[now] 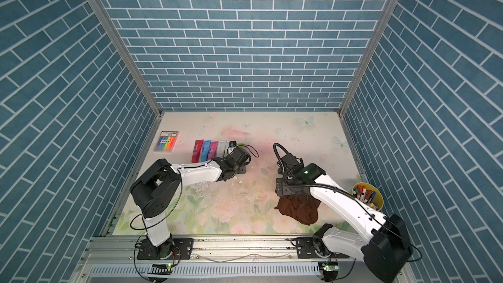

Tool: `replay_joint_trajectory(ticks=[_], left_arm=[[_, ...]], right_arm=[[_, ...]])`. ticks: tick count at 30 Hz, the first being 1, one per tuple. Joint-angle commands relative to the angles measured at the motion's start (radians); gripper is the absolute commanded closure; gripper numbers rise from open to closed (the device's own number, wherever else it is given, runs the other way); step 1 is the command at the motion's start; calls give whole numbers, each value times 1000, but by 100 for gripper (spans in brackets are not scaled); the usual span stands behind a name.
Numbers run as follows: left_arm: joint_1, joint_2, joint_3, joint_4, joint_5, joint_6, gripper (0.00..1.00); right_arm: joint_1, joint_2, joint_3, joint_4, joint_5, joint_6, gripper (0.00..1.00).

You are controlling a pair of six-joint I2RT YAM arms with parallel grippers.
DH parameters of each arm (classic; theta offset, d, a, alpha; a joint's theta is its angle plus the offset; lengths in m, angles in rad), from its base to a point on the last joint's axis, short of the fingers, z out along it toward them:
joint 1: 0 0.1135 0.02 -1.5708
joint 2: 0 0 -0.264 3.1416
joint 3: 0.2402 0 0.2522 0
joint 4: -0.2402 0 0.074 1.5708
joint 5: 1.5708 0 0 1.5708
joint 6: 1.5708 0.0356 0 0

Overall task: Wipe the surface of the toothpaste tube
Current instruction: Place the cleaning item at the center of the board, then reset both arms

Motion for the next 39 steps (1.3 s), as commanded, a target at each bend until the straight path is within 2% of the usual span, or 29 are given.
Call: replay_joint_trajectory(ticks=[1,6,9,11,19,20,21,23,25,27,30,33,34,37,39], left_arm=[[11,17,19,-32,-41,-20,100],[36,15,1,-17,-41,-27,100],[38,12,8,-15,-44,-33,95],[39,16,15,-12,-45,-30,88],[18,12,32,8,-5,-2,48],[11,-1,35,3,-16,2,37],[7,-19,33,2,-25,7,33],[3,-52,32,-3,-33,18,13],[0,-80,38,-22,-43,30,2],[-7,-123,39,-30,-61,50,0],[-16,-241,0,21,-113,94,0],[1,-387,-71,128,-178,199,0],[8,-434,-100,170,-233,250,0],[22,-561,-244,344,-492,438,0],[73,-640,-378,529,-522,586,0]], right_arm=[[14,37,22,-15,-99,-33,1],[20,-23,21,-2,-94,-21,1],[19,-24,18,-5,-101,-19,2],[18,-25,13,-5,-104,-19,2],[15,-90,29,-22,-33,-25,2],[12,-100,38,-20,-17,-29,1],[9,-112,46,-17,-8,-32,1],[-2,-139,65,-1,-10,-40,2],[-15,-163,88,15,-20,-51,1],[-32,-180,115,22,0,-66,1],[-63,-211,129,67,110,-100,2],[-121,-222,134,144,190,-151,2],[-134,-215,139,166,228,-177,2],[-170,-179,157,227,355,-243,1],[-217,-157,147,292,377,-278,1]])
